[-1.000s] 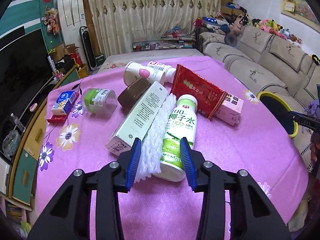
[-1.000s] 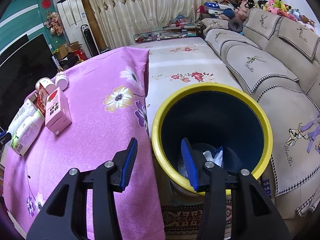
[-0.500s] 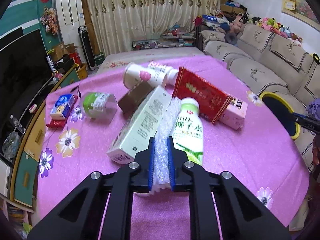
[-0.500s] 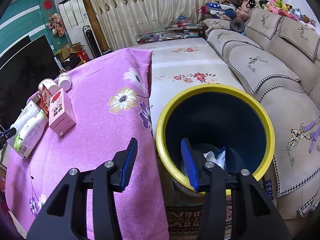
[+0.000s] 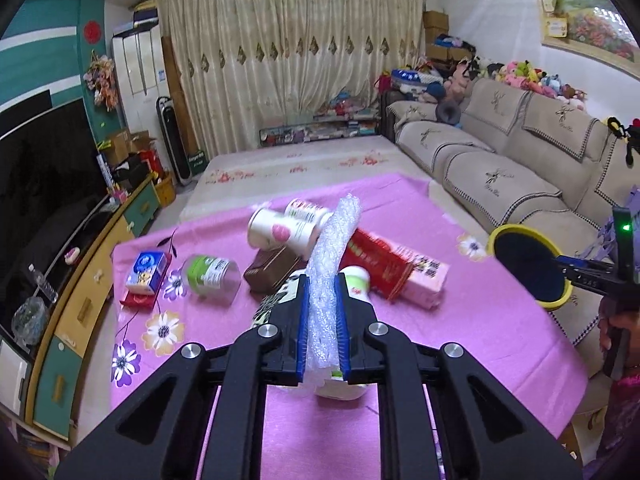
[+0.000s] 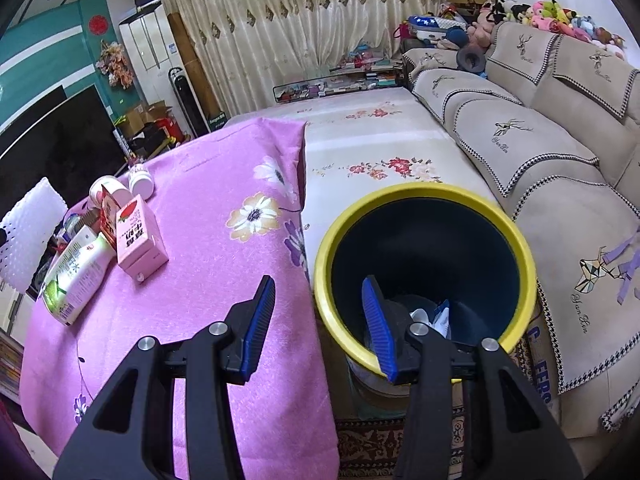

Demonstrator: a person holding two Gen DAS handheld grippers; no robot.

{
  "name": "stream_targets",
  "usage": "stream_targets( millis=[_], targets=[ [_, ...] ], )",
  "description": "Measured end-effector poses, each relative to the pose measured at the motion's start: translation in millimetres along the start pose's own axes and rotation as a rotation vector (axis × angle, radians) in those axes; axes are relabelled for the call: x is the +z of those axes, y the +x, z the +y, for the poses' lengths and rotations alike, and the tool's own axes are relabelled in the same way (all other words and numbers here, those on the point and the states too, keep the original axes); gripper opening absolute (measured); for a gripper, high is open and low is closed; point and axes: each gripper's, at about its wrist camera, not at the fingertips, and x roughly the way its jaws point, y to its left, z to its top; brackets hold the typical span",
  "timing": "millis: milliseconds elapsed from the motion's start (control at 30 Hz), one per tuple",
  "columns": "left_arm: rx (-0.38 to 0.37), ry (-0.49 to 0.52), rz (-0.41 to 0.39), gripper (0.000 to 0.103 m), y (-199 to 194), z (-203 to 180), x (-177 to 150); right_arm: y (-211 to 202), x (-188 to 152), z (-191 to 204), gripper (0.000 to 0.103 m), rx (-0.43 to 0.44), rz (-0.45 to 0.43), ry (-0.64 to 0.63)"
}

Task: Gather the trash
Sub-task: 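Carry the bubble wrap over the yellow bin and open the left gripper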

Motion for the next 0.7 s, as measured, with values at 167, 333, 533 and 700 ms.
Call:
stream_targets(
  millis=[167, 333, 533, 700],
  targets=[
    [-0.043, 0.028, -0.020, 0.013, -12.3, -23.8, 8.5, -15.5, -5.4, -15.0, 0.044, -0.028, -0.025, 0.023],
    [-0.116, 0.078, -0.035, 0.013, -15.9, -61.2, 20.1, -30.9, -14.0, -34.9, 0.044, -0.083, -0.049, 0.055],
    [-0.242, 0.149, -0.026, 0.013, 0.3, -125.9, 35.3, -51.5, -23.4, -70.9, 0.044, -0.176, -0.086, 0.105],
    [-0.354, 0.216, 0.005, 0.013, 25.0, -195.0, 50.2, -66.0, -32.4, -100.6, 0.047, -0.227, -0.110, 0.150]
  ],
)
